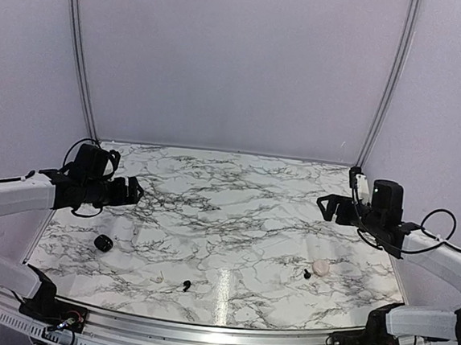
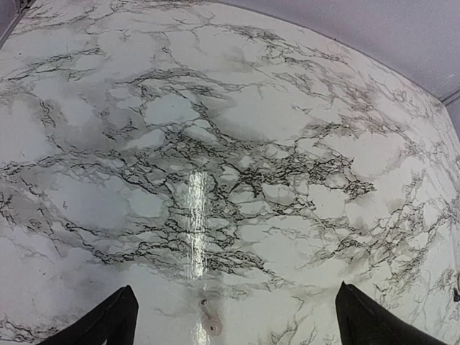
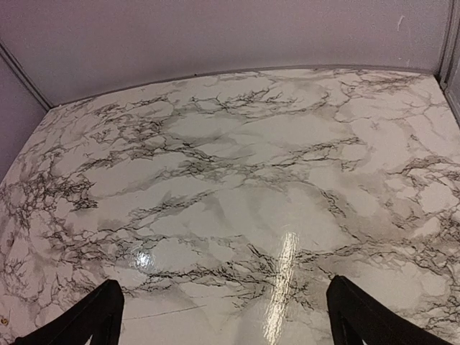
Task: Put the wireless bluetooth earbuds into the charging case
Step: Pick up the charging case from the center of the board.
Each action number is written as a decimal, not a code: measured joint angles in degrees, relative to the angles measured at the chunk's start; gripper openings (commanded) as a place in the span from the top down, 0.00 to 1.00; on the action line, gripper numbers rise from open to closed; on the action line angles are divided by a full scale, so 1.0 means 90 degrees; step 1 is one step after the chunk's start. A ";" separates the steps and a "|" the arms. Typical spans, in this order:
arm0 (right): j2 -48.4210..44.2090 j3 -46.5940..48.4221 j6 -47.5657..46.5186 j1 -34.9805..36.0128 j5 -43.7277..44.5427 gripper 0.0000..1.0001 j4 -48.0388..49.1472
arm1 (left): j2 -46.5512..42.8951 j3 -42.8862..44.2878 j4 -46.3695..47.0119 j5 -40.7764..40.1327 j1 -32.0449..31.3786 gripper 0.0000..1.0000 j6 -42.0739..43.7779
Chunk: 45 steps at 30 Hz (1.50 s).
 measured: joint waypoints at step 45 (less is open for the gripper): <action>0.0294 -0.0080 0.0158 0.0068 -0.2361 0.01 0.1331 | -0.0459 -0.0721 -0.2834 -0.1010 -0.0160 0.13 -0.1571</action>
